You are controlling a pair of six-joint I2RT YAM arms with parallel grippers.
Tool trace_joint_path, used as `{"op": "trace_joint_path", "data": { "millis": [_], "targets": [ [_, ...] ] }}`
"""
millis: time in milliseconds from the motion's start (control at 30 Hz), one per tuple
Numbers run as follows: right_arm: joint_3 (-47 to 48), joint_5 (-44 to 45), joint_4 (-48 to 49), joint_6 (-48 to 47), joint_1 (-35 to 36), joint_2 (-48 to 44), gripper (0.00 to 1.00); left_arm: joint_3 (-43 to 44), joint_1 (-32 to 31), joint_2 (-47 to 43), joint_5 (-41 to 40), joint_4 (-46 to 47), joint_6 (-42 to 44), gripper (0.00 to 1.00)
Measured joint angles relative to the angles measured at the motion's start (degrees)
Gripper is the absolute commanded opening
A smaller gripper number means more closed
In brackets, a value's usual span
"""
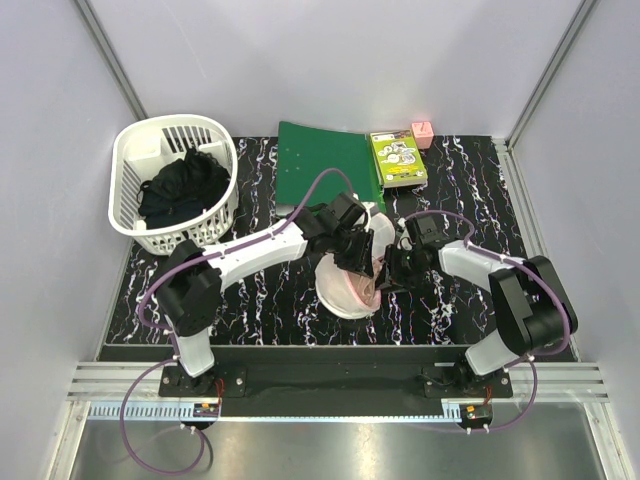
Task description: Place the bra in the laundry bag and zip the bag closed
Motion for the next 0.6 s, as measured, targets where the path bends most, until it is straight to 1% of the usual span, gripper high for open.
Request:
{"op": "trace_joint_path", "data": {
  "millis": [67, 100, 200, 300, 400, 600],
  "targets": [
    [0.0, -0.1, 0.3, -0.3, 0.0, 1.2, 0.31, 0.0, -0.1, 0.0, 0.1, -0.2, 0.0, 0.23],
    [0.0, -0.1, 0.7, -0.4, 0.0, 1.9, 0.26, 0.0, -0.1, 0.1, 0.1, -0.2, 0.0, 0.23],
    [0.0, -0.4, 1.7, -0.3, 0.0, 3.5, 0.22, 0.0, -0.2, 0.6, 0.2, -0.2, -0.1, 0.22],
    [0.0, -0.5, 2.2, -0.2, 0.0, 3.7, 0.16, 0.0, -0.2, 1.5, 0.1, -0.5, -0.3, 0.21],
    [0.0, -0.4, 2.6, 0.7, 0.0, 3.5, 0.0, 0.0, -0.3, 3.2, -0.1, -1.3, -0.2, 0.2],
    [0.0, 1.2, 2.6, 2.2, 0.1, 0.5, 0.0, -1.8, -0.3, 6.7, -1.4, -2.6, -0.2, 0.18]
  ]
}}
